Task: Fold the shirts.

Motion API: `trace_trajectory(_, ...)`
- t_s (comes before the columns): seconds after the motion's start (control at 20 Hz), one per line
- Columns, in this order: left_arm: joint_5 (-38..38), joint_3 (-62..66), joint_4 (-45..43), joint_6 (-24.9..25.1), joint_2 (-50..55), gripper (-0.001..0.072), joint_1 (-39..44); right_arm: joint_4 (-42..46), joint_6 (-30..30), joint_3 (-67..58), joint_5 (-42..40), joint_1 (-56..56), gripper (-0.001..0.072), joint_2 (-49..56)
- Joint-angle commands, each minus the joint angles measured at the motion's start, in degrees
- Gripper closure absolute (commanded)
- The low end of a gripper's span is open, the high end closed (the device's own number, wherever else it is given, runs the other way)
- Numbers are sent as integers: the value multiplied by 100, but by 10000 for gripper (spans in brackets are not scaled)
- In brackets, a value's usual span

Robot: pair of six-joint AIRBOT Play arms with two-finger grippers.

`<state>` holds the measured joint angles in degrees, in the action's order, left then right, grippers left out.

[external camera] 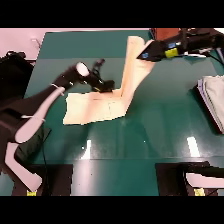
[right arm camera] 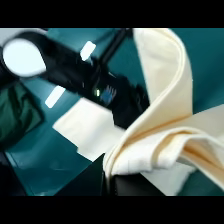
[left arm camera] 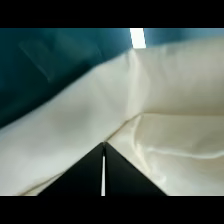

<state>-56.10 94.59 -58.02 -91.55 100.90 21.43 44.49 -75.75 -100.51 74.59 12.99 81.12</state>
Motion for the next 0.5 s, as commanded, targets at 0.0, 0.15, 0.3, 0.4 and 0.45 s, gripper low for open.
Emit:
trace_trajectory(0.0, -466, 321, -588, 79, -879, 682, -979, -2, -31, -46, -896, 929, 695, 280)
trace_trajectory(0.15, -485, 358, -758, 201, -1823, 681, -1836, -533, -4, -48, -2197, 1945, 692, 1021)
trace_trajectory(0.3, -490, 358, -837, 201, -2411, 681, -2356, -1296, 345, -413, -3121, 2697, 364, 1974)
trace_trajectory(0.4, -560, 365, -857, 201, -2522, 681, -2479, -1285, 345, -909, -2922, 2870, 332, 2457)
trace_trajectory(0.45, -658, 369, -866, 203, -2527, 681, -2481, -1281, 343, -1014, -2754, 2822, 333, 2535)
